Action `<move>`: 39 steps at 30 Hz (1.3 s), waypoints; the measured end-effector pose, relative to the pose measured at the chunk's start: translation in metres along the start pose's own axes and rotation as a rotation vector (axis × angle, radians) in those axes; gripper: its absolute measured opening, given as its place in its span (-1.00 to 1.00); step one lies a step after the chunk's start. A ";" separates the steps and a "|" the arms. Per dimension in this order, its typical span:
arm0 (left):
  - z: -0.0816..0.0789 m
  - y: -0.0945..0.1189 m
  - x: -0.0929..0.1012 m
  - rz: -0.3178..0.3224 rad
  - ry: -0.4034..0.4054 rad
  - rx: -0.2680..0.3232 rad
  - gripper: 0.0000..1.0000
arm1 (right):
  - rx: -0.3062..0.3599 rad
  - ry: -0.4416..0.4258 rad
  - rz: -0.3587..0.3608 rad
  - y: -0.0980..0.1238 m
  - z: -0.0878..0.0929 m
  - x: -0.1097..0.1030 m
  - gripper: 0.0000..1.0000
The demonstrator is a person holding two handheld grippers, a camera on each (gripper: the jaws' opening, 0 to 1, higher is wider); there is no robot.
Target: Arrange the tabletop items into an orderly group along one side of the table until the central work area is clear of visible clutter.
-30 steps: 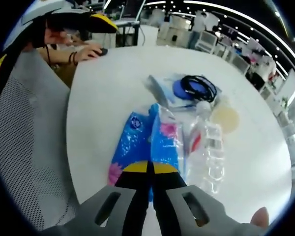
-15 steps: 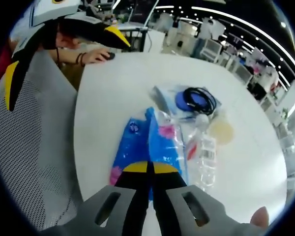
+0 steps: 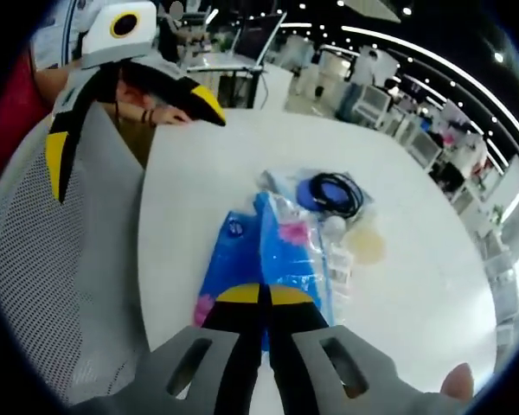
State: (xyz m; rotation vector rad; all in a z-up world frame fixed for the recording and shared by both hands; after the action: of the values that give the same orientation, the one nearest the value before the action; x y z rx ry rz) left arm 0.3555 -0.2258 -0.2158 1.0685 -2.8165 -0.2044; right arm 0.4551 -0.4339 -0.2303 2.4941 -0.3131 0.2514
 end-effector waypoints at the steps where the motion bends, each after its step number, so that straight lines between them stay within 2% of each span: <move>1: 0.000 0.000 0.000 0.001 0.000 -0.001 0.87 | 0.005 0.004 -0.001 0.003 0.000 0.001 -0.98; 8: 0.001 -0.001 0.003 0.016 -0.005 -0.010 0.87 | 0.046 0.014 -0.012 0.027 -0.001 0.011 -0.98; 19: 0.004 -0.002 0.005 0.039 0.008 -0.021 0.88 | 0.079 0.015 -0.007 0.068 0.012 0.033 -0.98; 25: 0.005 -0.002 0.005 0.033 0.005 -0.037 0.88 | 0.080 0.023 0.018 0.087 0.019 0.051 -0.98; 32: 0.005 -0.002 0.005 0.036 0.003 -0.027 0.89 | 0.078 0.036 0.020 0.103 0.028 0.070 -0.98; 39: 0.006 -0.001 0.002 0.011 0.020 -0.027 0.89 | 0.078 0.031 0.031 0.118 0.040 0.087 -0.98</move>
State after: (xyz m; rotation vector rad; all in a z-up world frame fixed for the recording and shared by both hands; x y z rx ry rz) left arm 0.3539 -0.2271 -0.2216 1.0425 -2.7929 -0.2284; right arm 0.5090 -0.5652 -0.1757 2.5605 -0.3355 0.3207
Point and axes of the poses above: the point that each gripper's makers call its tool centre point, and the gripper's own axes: y roughly backward along the fingers, x roughly to its right, z roughly out of its underside, the point moved 10 cm from there along y, roughly backward along the fingers, and after that the axes turned 13 degrees about x, right-handed, at the moved point
